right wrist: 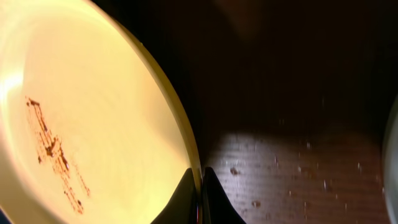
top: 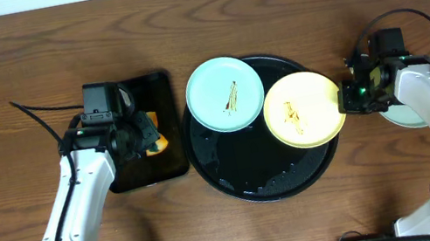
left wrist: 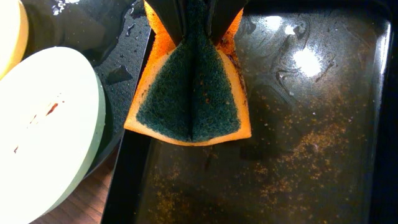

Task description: Clean dirty plates on tray and stack at the side

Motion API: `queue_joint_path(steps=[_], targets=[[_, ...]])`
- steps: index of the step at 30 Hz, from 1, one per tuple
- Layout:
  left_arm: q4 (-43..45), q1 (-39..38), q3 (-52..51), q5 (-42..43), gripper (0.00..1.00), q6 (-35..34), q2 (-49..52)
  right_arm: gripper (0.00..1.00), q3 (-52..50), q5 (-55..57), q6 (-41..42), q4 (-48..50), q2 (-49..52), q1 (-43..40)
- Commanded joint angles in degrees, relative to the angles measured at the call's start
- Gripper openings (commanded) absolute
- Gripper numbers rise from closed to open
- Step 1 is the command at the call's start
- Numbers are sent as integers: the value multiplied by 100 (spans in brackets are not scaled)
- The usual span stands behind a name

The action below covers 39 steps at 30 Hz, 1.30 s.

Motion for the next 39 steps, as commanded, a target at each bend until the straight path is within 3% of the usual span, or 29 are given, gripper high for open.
queue_joint_path(steps=[1,12,16,26,39], targets=[[7,-9,22,409,8,20,0,1,-42,166,188,-133,-188,39],[409,-1386,22,673,8,223,0,1,-70,170,695,-800,-461,828],[734,-2153,22,669,8,-297,0,1,-162,173,1067,-844,-461,1309],[1172,-3139,22,645,8,-1084,107,1,-280,356,1493,-769,-459,1950],[1917,-3960,22,1193,8,-1646,1453,1,-280,444,1589,-785,-459,2063]])
